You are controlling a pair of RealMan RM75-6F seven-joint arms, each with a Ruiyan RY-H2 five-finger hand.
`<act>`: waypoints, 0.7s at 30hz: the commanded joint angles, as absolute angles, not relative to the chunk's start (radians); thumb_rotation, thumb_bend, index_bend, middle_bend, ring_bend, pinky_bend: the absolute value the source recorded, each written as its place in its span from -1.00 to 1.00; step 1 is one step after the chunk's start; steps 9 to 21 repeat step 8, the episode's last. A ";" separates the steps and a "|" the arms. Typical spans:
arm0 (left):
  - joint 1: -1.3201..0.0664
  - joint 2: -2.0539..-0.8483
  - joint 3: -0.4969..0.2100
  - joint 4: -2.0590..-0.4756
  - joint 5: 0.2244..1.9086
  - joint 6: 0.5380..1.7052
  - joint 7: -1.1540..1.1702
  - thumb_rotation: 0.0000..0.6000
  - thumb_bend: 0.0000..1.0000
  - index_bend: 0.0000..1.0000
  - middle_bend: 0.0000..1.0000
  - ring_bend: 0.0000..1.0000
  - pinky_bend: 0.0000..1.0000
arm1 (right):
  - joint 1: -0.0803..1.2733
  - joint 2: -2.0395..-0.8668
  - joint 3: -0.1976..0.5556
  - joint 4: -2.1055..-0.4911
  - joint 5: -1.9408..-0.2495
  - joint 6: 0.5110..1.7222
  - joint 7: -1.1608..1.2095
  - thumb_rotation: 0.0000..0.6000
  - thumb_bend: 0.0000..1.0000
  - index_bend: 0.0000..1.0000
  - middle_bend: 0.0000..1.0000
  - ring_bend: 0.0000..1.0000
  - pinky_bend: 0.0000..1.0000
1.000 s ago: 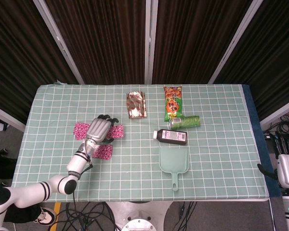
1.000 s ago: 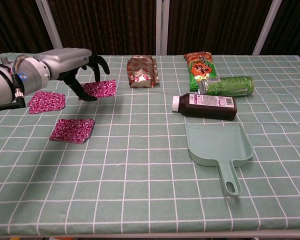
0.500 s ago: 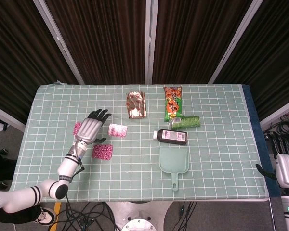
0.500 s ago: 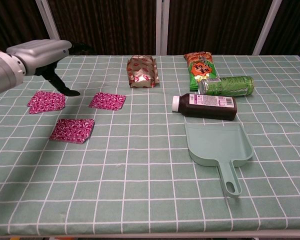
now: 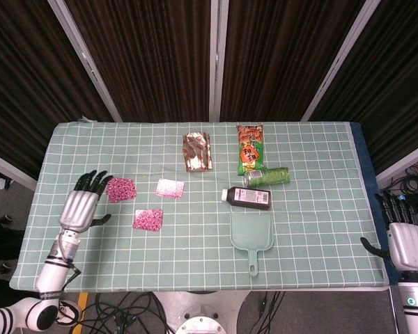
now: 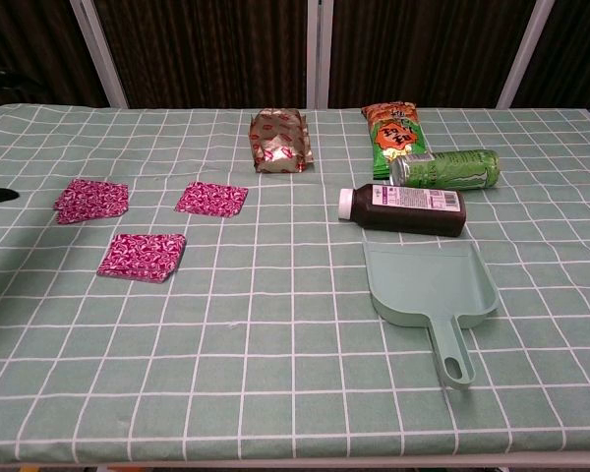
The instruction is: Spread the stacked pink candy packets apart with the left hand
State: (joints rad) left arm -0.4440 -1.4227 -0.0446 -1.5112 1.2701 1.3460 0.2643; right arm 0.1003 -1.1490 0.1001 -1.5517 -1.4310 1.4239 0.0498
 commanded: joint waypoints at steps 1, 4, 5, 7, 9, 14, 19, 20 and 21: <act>-0.325 -1.391 0.013 -1.510 1.338 1.487 0.255 1.00 -0.70 -0.78 -0.86 -1.00 -0.81 | 0.099 -1.161 0.091 -1.541 -1.441 1.425 0.052 1.00 -0.79 -1.00 -1.00 -1.00 -1.00; -0.259 -1.378 0.051 -1.507 1.363 1.545 0.247 1.00 -0.71 -0.78 -0.84 -1.00 -0.82 | 0.100 -1.174 0.083 -1.532 -1.447 1.422 0.048 1.00 -0.79 -1.00 -1.00 -1.00 -1.00; -0.244 -1.375 0.060 -1.502 1.372 1.559 0.247 1.00 -0.71 -0.78 -0.84 -1.00 -0.82 | 0.099 -1.178 0.082 -1.530 -1.449 1.423 0.048 1.00 -0.79 -1.00 -1.00 -1.00 -1.00; -0.213 -1.370 0.076 -1.495 1.389 1.583 0.245 1.00 -0.71 -0.78 -0.83 -1.00 -0.82 | 0.097 -1.186 0.077 -1.527 -1.456 1.427 0.045 1.00 -0.79 -1.00 -1.00 -1.00 -1.00; -0.202 -1.368 0.081 -1.494 1.394 1.591 0.243 1.00 -0.71 -0.78 -0.82 -1.00 -0.82 | 0.096 -1.188 0.075 -1.526 -1.459 1.429 0.043 1.00 -0.79 -1.00 -1.00 -1.00 -1.00; -0.202 -1.368 0.081 -1.494 1.394 1.591 0.243 1.00 -0.71 -0.78 -0.82 -1.00 -0.82 | 0.096 -1.188 0.075 -1.526 -1.459 1.429 0.043 1.00 -0.79 -1.00 -1.00 -1.00 -1.00; -0.202 -1.368 0.081 -1.494 1.394 1.591 0.243 1.00 -0.71 -0.78 -0.82 -1.00 -0.82 | 0.096 -1.188 0.075 -1.526 -1.459 1.429 0.043 1.00 -0.79 -1.00 -1.00 -1.00 -1.00; -0.202 -1.368 0.081 -1.494 1.394 1.591 0.243 1.00 -0.71 -0.78 -0.82 -1.00 -0.82 | 0.096 -1.188 0.075 -1.526 -1.459 1.429 0.043 1.00 -0.79 -1.00 -1.00 -1.00 -1.00; -0.202 -1.368 0.081 -1.494 1.394 1.591 0.243 1.00 -0.71 -0.78 -0.82 -1.00 -0.82 | 0.096 -1.188 0.075 -1.526 -1.459 1.429 0.043 1.00 -0.79 -1.00 -1.00 -1.00 -1.00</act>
